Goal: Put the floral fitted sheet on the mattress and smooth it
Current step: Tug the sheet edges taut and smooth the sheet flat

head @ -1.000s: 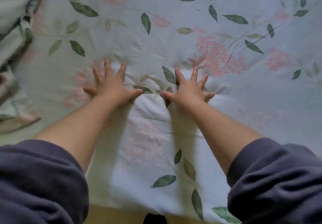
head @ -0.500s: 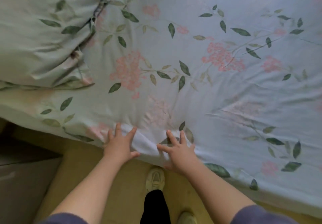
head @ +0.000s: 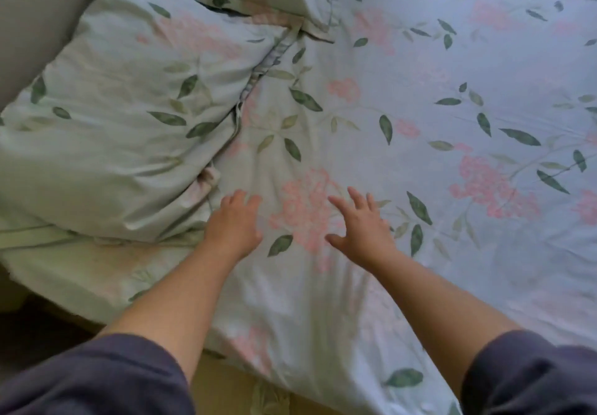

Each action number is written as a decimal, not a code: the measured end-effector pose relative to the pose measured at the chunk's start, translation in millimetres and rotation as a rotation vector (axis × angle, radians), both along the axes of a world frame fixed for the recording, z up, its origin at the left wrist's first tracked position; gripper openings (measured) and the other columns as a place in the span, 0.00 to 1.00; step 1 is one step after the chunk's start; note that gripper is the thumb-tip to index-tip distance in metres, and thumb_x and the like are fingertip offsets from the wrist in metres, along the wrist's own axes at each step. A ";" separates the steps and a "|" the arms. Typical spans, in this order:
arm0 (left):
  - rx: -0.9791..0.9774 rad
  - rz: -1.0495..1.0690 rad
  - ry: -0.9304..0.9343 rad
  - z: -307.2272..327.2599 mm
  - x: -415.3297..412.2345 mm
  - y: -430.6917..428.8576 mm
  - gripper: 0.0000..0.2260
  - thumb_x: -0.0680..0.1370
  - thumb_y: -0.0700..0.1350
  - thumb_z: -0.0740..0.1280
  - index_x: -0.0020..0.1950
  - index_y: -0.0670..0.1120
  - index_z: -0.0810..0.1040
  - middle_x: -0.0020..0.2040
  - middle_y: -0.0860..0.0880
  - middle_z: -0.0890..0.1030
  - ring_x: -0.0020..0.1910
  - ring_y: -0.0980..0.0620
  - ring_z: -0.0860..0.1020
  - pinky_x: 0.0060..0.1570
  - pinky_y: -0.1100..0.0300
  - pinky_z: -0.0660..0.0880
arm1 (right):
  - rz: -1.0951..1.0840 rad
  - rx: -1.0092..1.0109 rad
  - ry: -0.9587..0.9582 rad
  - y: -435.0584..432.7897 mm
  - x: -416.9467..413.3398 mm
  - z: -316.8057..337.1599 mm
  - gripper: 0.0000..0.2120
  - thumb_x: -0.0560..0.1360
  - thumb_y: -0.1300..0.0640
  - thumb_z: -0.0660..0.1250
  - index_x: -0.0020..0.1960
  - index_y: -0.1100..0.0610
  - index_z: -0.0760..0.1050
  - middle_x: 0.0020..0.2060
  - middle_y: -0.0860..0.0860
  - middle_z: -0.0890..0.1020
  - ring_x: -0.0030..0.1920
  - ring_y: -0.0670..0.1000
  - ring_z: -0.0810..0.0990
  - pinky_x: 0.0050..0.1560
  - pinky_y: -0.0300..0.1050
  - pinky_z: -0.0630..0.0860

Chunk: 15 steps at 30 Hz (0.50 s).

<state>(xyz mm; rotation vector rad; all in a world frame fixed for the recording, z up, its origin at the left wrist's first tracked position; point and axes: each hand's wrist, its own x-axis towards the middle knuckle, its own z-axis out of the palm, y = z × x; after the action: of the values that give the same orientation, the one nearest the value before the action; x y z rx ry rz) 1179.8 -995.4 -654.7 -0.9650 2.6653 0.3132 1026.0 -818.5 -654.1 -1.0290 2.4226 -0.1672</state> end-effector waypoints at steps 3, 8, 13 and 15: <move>0.028 -0.001 0.061 -11.4 -55.4 -71.1 0.44 0.70 0.59 0.72 0.77 0.54 0.49 0.78 0.43 0.49 0.75 0.39 0.51 0.71 0.45 0.58 | -0.190 -0.034 -0.040 -77.0 -39.8 -19.8 0.44 0.69 0.39 0.71 0.74 0.34 0.45 0.77 0.45 0.38 0.76 0.61 0.37 0.65 0.78 0.54; 0.167 -0.103 -0.189 -54.2 -95.3 -125.5 0.58 0.59 0.64 0.77 0.74 0.65 0.36 0.75 0.48 0.28 0.73 0.34 0.34 0.68 0.31 0.51 | -0.129 0.156 -0.116 -135.0 -77.4 -74.5 0.54 0.58 0.30 0.74 0.69 0.27 0.37 0.75 0.46 0.31 0.73 0.68 0.31 0.65 0.79 0.52; 0.117 -0.209 -0.220 -70.2 -73.8 -112.5 0.59 0.58 0.67 0.76 0.74 0.65 0.34 0.75 0.46 0.28 0.73 0.37 0.31 0.68 0.32 0.45 | -0.017 0.301 -0.100 -128.2 -75.7 -78.0 0.55 0.55 0.29 0.74 0.66 0.24 0.35 0.74 0.45 0.29 0.73 0.68 0.31 0.65 0.79 0.54; 0.090 -0.243 -0.219 -66.7 -51.5 -93.9 0.59 0.59 0.66 0.76 0.74 0.64 0.35 0.75 0.46 0.30 0.73 0.37 0.31 0.68 0.32 0.44 | 0.071 0.337 -0.080 -114.6 -56.9 -67.6 0.54 0.57 0.32 0.75 0.66 0.23 0.37 0.74 0.44 0.29 0.73 0.66 0.32 0.63 0.80 0.53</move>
<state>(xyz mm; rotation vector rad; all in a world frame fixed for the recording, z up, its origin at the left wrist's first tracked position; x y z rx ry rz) 1128.3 -1089.3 -721.4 -0.6016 2.5085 0.2545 969.1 -933.1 -721.8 -0.9325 2.2387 0.2137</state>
